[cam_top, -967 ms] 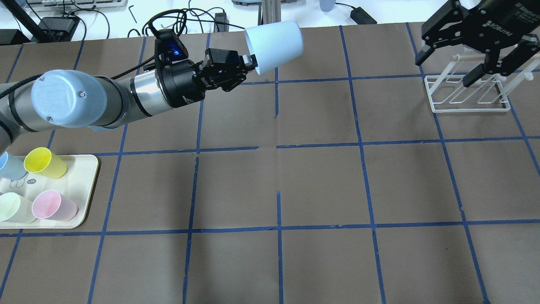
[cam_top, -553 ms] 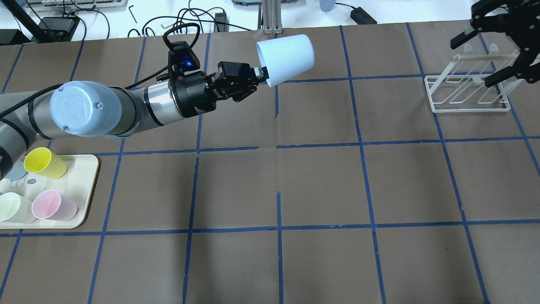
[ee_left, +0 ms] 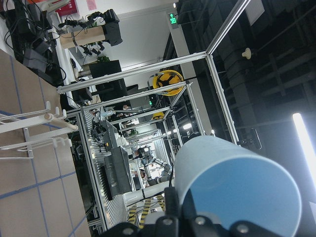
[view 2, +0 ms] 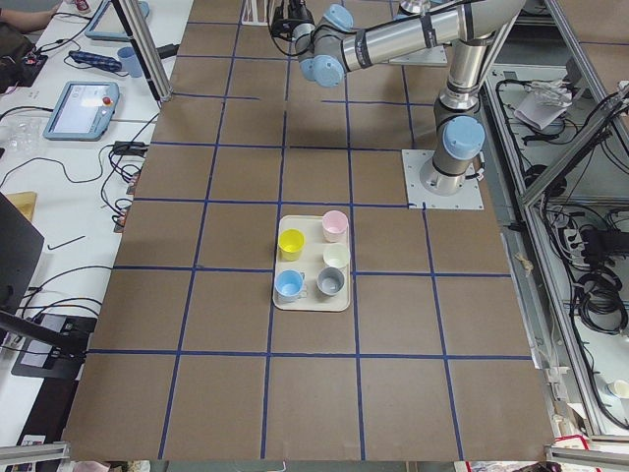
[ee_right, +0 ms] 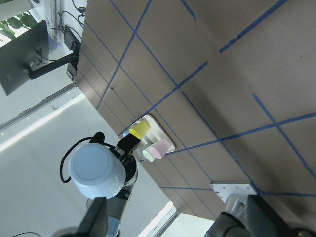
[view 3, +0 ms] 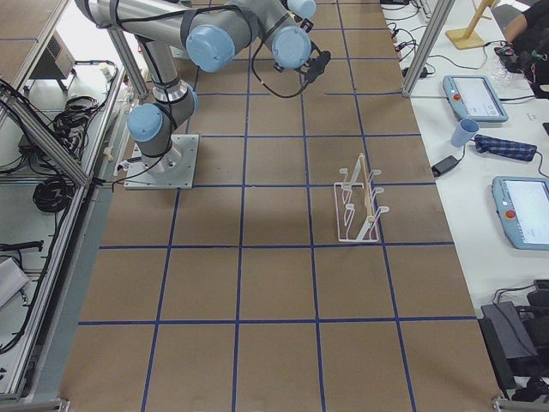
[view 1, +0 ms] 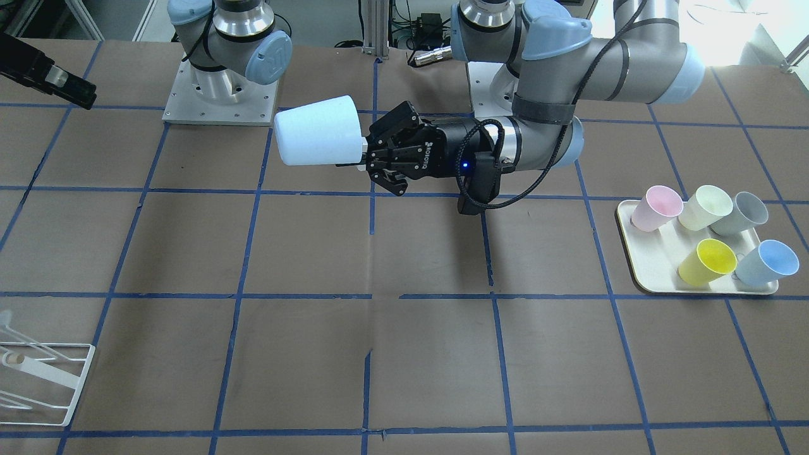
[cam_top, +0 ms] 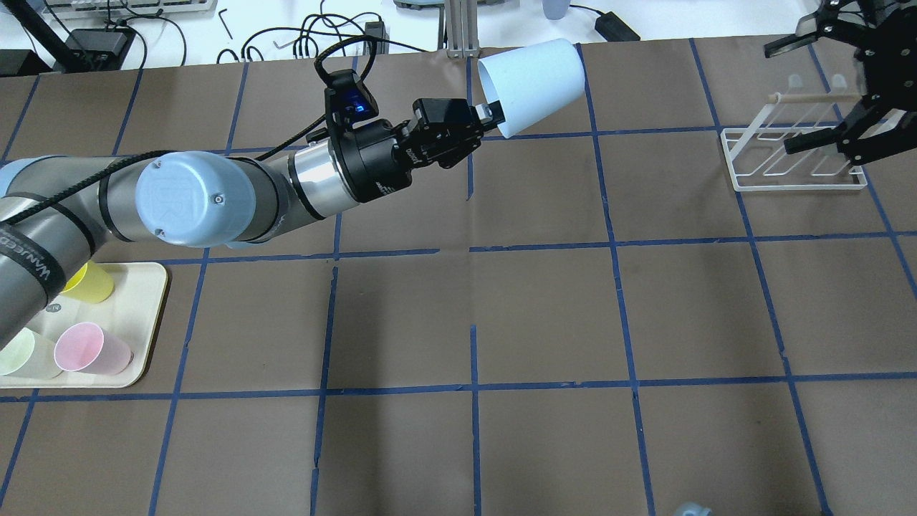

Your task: Transfer IKEA cup to right arm and place on rack

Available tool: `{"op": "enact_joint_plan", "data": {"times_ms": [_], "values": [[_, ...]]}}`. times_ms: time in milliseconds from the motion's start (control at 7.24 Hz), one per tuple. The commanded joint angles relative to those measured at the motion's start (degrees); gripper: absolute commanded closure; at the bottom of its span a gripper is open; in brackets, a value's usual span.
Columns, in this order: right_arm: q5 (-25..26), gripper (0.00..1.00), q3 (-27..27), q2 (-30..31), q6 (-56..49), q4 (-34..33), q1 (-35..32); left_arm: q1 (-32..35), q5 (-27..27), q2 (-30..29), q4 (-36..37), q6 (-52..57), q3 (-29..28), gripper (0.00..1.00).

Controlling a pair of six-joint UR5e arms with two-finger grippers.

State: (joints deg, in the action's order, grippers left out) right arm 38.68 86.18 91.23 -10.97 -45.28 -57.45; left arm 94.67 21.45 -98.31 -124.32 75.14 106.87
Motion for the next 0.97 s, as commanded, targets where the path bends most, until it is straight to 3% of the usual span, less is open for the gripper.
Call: {"op": "enact_joint_plan", "data": {"times_ms": [0,414,829], "values": [[-6.3,0.00,2.0,0.3,0.3,6.2,-1.1,0.8,0.6,0.0,0.3,0.0,0.0,1.00],[-15.9,0.00,2.0,-0.8,1.6,8.7,-7.7,0.8,0.6,-0.4,0.3,0.1,0.0,1.00],[-16.4,0.00,1.8,-1.9,15.2,1.6,-11.3,0.9,0.8,0.2,0.3,0.1,0.0,1.00]]}}
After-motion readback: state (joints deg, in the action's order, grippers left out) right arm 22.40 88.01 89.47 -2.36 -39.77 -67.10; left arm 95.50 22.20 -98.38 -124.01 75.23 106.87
